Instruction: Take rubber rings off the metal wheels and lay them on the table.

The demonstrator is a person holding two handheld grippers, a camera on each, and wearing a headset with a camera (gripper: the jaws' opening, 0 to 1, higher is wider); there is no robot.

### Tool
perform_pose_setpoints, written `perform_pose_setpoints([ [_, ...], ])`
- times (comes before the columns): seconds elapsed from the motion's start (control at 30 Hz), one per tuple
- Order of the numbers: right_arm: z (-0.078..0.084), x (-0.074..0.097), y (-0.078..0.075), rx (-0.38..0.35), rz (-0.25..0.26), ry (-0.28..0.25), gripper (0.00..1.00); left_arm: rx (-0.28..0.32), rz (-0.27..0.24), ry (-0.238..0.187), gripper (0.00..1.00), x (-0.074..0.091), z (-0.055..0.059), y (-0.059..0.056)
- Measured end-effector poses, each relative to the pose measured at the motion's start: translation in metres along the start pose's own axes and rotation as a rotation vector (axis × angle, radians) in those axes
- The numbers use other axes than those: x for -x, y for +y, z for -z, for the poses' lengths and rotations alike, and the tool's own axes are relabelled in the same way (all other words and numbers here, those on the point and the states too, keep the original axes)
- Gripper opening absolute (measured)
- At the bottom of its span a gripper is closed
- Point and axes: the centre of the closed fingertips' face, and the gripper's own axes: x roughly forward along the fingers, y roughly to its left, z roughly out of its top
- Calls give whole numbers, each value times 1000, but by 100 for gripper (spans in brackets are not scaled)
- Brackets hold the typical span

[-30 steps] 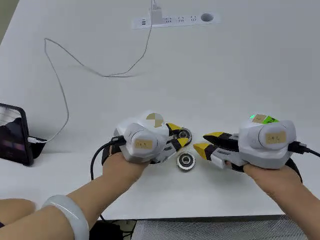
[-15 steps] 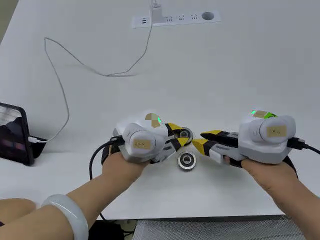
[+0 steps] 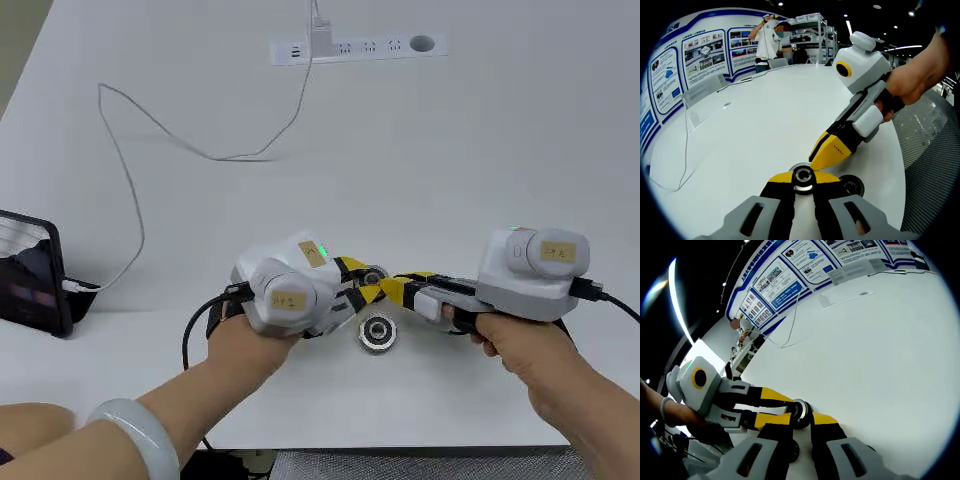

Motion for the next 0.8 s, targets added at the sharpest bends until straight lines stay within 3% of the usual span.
perform_pose_setpoints([
  [0.13, 1, 0, 3, -114, -15, -9, 15, 1, -3, -1, 14, 0, 0, 0],
  [0.23, 3, -2, -2, -159, -19, -16, 15, -1, -5, 0, 14, 0, 1, 1],
  [0.37, 3, -4, 3, -240, -46, -26, 17, -3, -5, 1, 14, 0, 2, 1],
  [0.8, 4, -2, 7, -253, -56, -33, 18, 3, -4, -2, 14, 0, 1, 1],
])
